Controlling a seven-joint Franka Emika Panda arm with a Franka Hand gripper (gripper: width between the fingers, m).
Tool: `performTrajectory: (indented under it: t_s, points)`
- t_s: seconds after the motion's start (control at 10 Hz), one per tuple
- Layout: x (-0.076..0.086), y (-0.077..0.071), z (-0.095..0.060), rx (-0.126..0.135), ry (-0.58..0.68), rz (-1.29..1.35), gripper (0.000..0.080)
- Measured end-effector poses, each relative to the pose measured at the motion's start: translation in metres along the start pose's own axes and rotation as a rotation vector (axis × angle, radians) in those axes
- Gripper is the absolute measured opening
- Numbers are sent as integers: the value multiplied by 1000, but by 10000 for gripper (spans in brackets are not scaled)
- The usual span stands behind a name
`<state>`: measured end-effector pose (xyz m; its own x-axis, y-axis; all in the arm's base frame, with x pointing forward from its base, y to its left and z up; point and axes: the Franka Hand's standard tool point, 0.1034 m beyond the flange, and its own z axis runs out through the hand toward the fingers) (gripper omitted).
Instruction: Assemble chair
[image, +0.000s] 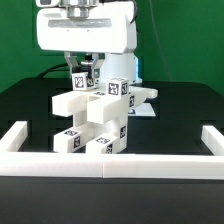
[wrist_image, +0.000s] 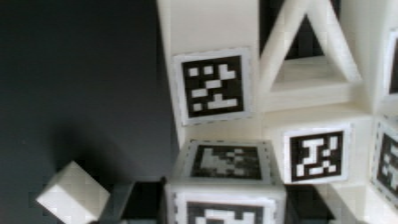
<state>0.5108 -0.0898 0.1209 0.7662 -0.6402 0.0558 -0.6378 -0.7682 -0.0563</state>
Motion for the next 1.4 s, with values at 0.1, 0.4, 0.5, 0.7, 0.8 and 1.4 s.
performTrajectory:
  t_s: [0.1, 0.4, 0.5, 0.7, 0.8, 1.4]
  points:
    - [0, 0, 0, 3, -1, 114, 287]
    - [2, -1, 0, 16, -18, 446, 287]
    - [3, 0, 0, 21, -21, 485, 287]
    - [3, -2, 1, 23, -24, 680, 287]
    - [4, -4, 1, 20, -24, 754, 287]
    - [4, -6, 3, 15, -19, 788, 484]
